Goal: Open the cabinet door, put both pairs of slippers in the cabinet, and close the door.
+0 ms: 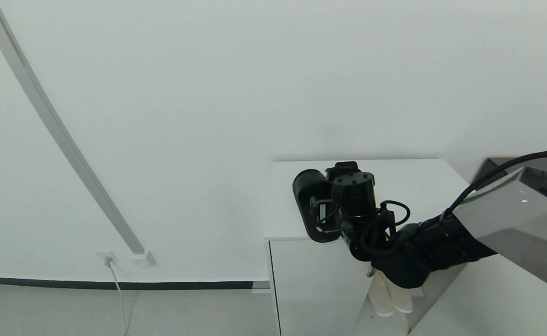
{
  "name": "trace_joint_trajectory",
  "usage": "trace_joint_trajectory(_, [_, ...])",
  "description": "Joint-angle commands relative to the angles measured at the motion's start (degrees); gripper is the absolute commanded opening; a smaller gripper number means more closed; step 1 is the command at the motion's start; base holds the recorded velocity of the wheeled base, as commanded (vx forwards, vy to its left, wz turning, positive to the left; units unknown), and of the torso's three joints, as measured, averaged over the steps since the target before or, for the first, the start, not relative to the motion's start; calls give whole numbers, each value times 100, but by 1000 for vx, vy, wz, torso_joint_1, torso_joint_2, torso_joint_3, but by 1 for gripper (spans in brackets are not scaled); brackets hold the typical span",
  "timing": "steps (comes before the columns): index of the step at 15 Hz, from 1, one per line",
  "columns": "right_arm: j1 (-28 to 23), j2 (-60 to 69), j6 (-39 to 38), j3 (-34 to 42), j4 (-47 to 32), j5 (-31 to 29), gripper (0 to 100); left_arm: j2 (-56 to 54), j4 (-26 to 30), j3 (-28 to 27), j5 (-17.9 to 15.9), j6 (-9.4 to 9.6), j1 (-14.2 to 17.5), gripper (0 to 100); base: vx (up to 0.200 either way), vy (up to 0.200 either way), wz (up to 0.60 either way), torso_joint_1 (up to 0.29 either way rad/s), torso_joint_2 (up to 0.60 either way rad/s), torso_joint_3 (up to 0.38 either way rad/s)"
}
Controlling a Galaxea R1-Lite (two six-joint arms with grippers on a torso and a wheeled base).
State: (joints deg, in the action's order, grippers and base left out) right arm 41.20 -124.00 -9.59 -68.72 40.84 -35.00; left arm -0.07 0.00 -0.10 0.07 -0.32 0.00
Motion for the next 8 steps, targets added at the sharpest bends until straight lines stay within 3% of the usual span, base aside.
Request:
trace_joint_trajectory(1, [-157,-441,19,-300,38,11,100,7,0,1,1,-3,0,0,0,0,0,0,0,0])
trace_joint_trajectory(8, [-499,-1038,98,-1214,12,389,100,7,0,1,1,-3,0,0,0,0,0,0,0,0])
